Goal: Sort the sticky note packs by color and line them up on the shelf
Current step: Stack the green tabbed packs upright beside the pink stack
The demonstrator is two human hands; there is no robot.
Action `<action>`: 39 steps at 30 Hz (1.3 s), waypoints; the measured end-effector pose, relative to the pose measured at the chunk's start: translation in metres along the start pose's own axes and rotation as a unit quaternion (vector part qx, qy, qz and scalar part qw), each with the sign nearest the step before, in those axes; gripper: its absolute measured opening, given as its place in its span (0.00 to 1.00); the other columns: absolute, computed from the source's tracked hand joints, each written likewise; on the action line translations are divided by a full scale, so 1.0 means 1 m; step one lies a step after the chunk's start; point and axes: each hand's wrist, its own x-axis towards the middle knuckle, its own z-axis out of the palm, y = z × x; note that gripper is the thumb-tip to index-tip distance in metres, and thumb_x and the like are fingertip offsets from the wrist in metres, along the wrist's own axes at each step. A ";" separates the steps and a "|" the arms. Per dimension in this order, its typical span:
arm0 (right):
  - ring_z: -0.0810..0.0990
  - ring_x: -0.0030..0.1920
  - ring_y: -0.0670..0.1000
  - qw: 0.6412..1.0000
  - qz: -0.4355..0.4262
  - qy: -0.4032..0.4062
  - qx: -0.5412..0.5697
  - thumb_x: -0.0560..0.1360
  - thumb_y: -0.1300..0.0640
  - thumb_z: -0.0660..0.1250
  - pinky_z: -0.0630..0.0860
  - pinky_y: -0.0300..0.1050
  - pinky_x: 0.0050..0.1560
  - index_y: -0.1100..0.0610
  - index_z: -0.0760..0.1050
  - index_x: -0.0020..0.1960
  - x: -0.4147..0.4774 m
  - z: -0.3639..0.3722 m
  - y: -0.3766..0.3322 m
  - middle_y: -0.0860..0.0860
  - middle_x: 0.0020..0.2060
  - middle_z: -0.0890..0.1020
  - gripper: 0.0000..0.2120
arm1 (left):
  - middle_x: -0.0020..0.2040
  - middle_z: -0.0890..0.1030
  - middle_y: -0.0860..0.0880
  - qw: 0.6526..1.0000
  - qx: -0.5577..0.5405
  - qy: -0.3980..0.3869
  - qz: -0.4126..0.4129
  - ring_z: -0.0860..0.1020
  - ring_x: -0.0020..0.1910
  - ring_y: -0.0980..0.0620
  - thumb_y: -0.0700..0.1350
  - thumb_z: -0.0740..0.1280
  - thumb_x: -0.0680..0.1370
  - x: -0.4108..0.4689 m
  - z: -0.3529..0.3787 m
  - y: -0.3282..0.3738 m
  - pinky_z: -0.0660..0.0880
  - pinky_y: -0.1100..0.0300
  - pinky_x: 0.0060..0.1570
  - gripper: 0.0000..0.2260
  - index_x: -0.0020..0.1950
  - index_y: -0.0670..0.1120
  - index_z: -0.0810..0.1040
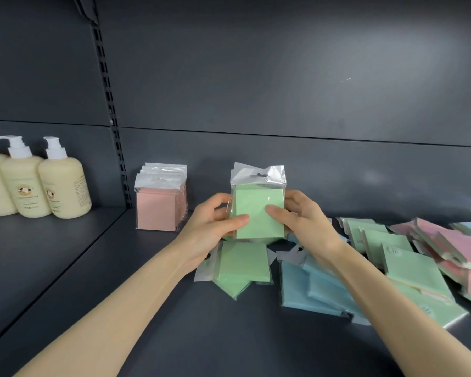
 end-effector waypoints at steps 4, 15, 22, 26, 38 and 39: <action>0.82 0.44 0.48 0.999 0.030 -0.042 -0.009 0.77 0.63 0.64 0.74 0.33 0.33 0.61 0.69 0.60 0.000 -0.005 0.000 0.54 0.52 0.83 0.12 | 0.53 0.82 0.47 0.996 0.080 -0.022 0.013 0.82 0.50 0.50 0.39 0.70 0.74 0.000 0.001 -0.005 0.80 0.57 0.49 0.11 0.56 0.47 0.76; 0.80 0.37 0.40 0.999 0.018 -0.002 -0.040 0.77 0.63 0.64 0.71 0.29 0.29 0.57 0.69 0.56 0.001 -0.008 0.009 0.49 0.48 0.81 0.09 | 0.48 0.71 0.67 0.855 0.477 -0.175 -0.101 0.72 0.54 0.61 0.59 0.74 0.68 -0.005 -0.027 0.011 0.69 0.63 0.57 0.21 0.57 0.56 0.76; 0.79 0.57 0.54 0.998 -0.025 0.057 -0.007 0.79 0.60 0.62 0.76 0.50 0.58 0.50 0.68 0.53 0.004 -0.008 0.011 0.53 0.55 0.80 0.06 | 0.51 0.78 0.51 0.916 0.372 -0.141 -0.055 0.75 0.45 0.53 0.56 0.79 0.56 -0.002 -0.035 0.008 0.73 0.53 0.48 0.27 0.49 0.58 0.70; 0.77 0.60 0.57 0.996 -0.046 0.077 0.009 0.80 0.59 0.61 0.75 0.55 0.61 0.51 0.66 0.55 0.004 -0.010 0.009 0.56 0.58 0.78 0.06 | 0.49 0.79 0.49 0.956 0.279 -0.088 0.015 0.76 0.40 0.53 0.39 0.79 0.62 -0.004 -0.034 0.015 0.75 0.61 0.40 0.23 0.49 0.53 0.73; 0.81 0.50 0.43 0.995 0.005 -0.091 -0.039 0.80 0.50 0.59 0.77 0.38 0.49 0.52 0.69 0.63 -0.005 0.002 0.005 0.47 0.53 0.81 0.13 | 0.52 0.79 0.50 0.975 0.176 0.046 0.126 0.82 0.46 0.49 0.34 0.79 0.62 -0.006 -0.011 0.014 0.80 0.48 0.47 0.36 0.62 0.60 0.70; 0.81 0.49 0.42 0.993 0.003 -0.111 -0.040 0.79 0.51 0.61 0.77 0.37 0.46 0.52 0.68 0.64 -0.007 0.001 0.004 0.47 0.54 0.81 0.14 | 0.51 0.78 0.52 0.973 0.182 0.049 0.132 0.82 0.46 0.49 0.35 0.79 0.62 -0.006 -0.010 0.013 0.80 0.47 0.46 0.36 0.62 0.61 0.70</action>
